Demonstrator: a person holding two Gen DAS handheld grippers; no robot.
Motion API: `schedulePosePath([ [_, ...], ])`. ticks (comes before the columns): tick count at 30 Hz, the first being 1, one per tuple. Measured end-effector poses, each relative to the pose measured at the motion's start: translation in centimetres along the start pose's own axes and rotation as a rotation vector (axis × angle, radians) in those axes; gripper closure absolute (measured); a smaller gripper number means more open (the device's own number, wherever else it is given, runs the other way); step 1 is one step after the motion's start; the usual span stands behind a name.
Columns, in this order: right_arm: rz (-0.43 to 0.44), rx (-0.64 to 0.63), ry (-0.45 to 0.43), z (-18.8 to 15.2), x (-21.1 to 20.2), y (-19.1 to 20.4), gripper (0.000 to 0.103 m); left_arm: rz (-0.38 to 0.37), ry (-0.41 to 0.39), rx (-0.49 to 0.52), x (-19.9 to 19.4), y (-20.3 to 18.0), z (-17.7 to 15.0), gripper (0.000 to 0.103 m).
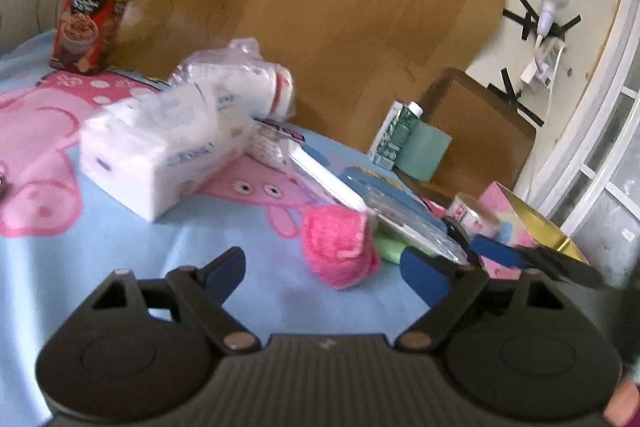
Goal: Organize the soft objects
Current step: 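Grasp the clear smiley-face bag with the left gripper and release it into the tin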
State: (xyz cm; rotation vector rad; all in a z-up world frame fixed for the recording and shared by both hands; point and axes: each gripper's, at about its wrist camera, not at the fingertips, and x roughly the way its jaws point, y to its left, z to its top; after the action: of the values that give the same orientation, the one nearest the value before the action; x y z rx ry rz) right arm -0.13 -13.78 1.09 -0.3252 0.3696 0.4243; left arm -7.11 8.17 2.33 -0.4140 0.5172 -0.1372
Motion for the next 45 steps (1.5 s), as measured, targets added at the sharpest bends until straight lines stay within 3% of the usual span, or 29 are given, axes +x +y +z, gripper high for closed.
schedulePosePath([
  [2, -0.009, -0.026, 0.036, 0.1, 1.2, 0.5, 0.082, -0.023, -0.003, 0.006, -0.5, -0.3, 0.1, 0.016],
  [4, -0.016, 0.006, 0.011, -0.6, -1.2, 0.8, 0.085, -0.065, -0.001, 0.015, -0.9, -0.5, -0.1, 0.016],
  [8, -0.035, -0.107, -0.031, -3.7, -8.1, 1.7, 0.086, -0.189, 0.048, 0.055, -1.0, -1.9, 0.0, 0.013],
  [10, -0.011, -0.107, 0.004, -6.0, -10.8, 1.6, 0.080, -0.250, 0.088, 0.068, -0.5, -3.0, -0.6, 0.009],
  [12, 0.042, -0.039, 0.063, -8.3, -13.3, 0.9, 0.032, -0.296, 0.136, 0.070, 0.4, -4.3, -1.4, 0.007],
  [13, 0.058, 0.016, 0.071, -9.2, -14.1, -0.1, 0.024, -0.312, 0.162, 0.075, 0.9, -5.0, -1.8, 0.007],
  [16, 0.108, 0.177, 0.076, -10.8, -15.8, -1.8, 0.022, -0.291, 0.220, 0.112, 2.2, -6.6, -3.1, 0.007],
  [19, 0.112, 0.227, 0.081, -11.8, -14.8, -2.6, 0.022, -0.255, 0.269, 0.141, 3.6, -8.2, -4.2, 0.008],
  [22, 0.108, 0.238, 0.103, -12.3, -12.8, -2.7, 0.026, -0.272, 0.325, 0.240, 5.4, -10.6, -5.2, 0.023],
  [24, 0.101, 0.262, 0.057, -12.3, -12.3, -2.9, 0.045, -0.226, 0.294, 0.392, 6.0, -13.0, -6.2, 0.030],
  [26, 0.049, 0.285, 0.041, -12.1, -12.0, -2.8, 0.048, -0.192, 0.300, 0.406, 6.0, -14.1, -6.2, 0.032],
  [29, -0.007, 0.298, 0.001, -12.5, -12.9, -3.5, 0.048, -0.259, 0.270, 0.332, 4.7, -14.8, -4.9, 0.037],
  [35, -0.210, 0.281, -0.189, -10.0, -16.4, -7.5, 0.048, -0.378, 0.085, 0.486, 2.5, -23.1, -1.5, 0.036],
  [39, -0.338, 0.333, -0.174, -9.4, -15.6, -12.1, 0.048, -0.454, 0.061, 0.526, 5.4, -29.0, -1.1, 0.030],
  [40, -0.359, 0.342, -0.147, -9.5, -14.9, -13.1, 0.047, -0.460, 0.062, 0.538, 6.4, -30.2, -1.6, 0.024],
  [42, -0.418, 0.353, -0.089, -9.9, -13.3, -14.7, 0.037, -0.431, 0.066, 0.571, 7.9, -31.6, -2.6, 0.018],
  [45, -0.527, 0.370, -0.029, -10.5, -12.7, -15.4, 0.036, -0.395, 0.083, 0.551, 8.3, -30.7, -3.2, 0.019],
])
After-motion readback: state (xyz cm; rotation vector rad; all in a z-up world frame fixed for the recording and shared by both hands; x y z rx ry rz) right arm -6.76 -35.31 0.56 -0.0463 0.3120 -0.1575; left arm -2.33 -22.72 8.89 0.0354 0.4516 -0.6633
